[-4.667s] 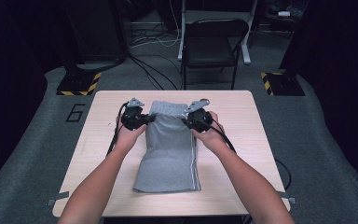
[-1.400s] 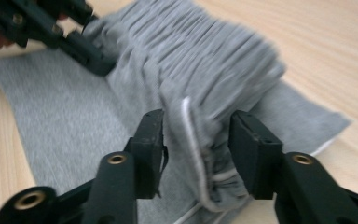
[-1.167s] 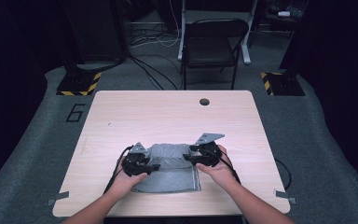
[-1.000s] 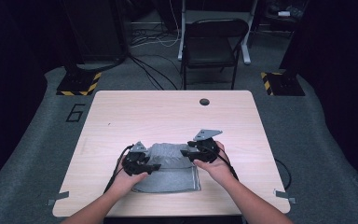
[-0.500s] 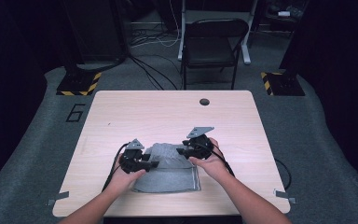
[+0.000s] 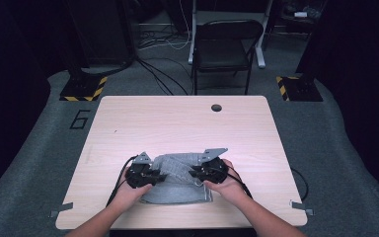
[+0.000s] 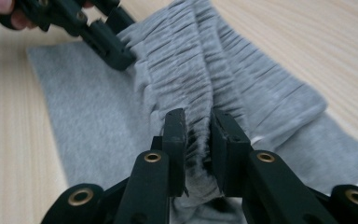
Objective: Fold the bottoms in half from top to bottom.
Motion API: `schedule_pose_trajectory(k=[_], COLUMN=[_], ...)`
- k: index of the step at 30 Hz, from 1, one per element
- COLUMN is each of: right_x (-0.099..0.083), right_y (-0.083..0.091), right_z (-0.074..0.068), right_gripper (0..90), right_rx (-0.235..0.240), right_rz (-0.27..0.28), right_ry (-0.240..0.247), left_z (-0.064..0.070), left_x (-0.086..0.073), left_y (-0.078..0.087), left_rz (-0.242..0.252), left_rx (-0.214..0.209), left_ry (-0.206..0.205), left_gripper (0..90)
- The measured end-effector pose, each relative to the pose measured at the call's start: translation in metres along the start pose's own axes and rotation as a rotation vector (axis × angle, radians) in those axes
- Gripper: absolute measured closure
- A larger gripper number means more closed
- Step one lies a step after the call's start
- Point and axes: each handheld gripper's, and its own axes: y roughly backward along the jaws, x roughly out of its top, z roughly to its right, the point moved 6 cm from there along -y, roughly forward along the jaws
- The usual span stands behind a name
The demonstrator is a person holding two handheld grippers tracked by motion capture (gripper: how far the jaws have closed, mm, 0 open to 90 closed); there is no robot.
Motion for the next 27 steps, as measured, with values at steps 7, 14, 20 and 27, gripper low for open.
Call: schedule_pose_trajectory(k=[7, 14, 20, 27], right_x=[-0.006, -0.006, -0.006, -0.007], right_y=[0.001, -0.002, -0.002, -0.003], right_z=[-0.010, -0.013, -0.014, -0.014], right_gripper=[76.5, 74.0, 72.5, 71.5], right_rx=[0.024, 0.032, 0.034, 0.037], right_rz=[-0.010, 0.004, 0.012, 0.027], right_ry=[0.032, 0.031, 0.023, 0.005], left_z=[-0.004, -0.021, -0.026, -0.034], left_x=[0.013, 0.039, 0.062, 0.081], left_y=[0.017, 0.017, 0.006, -0.008], left_rz=[0.038, 0.056, 0.048, 0.052], left_rx=[0.019, 0.103, 0.115, 0.132], left_ry=[0.026, 0.038, 0.031, 0.047], left_gripper=[53.5, 47.4, 44.2, 43.2])
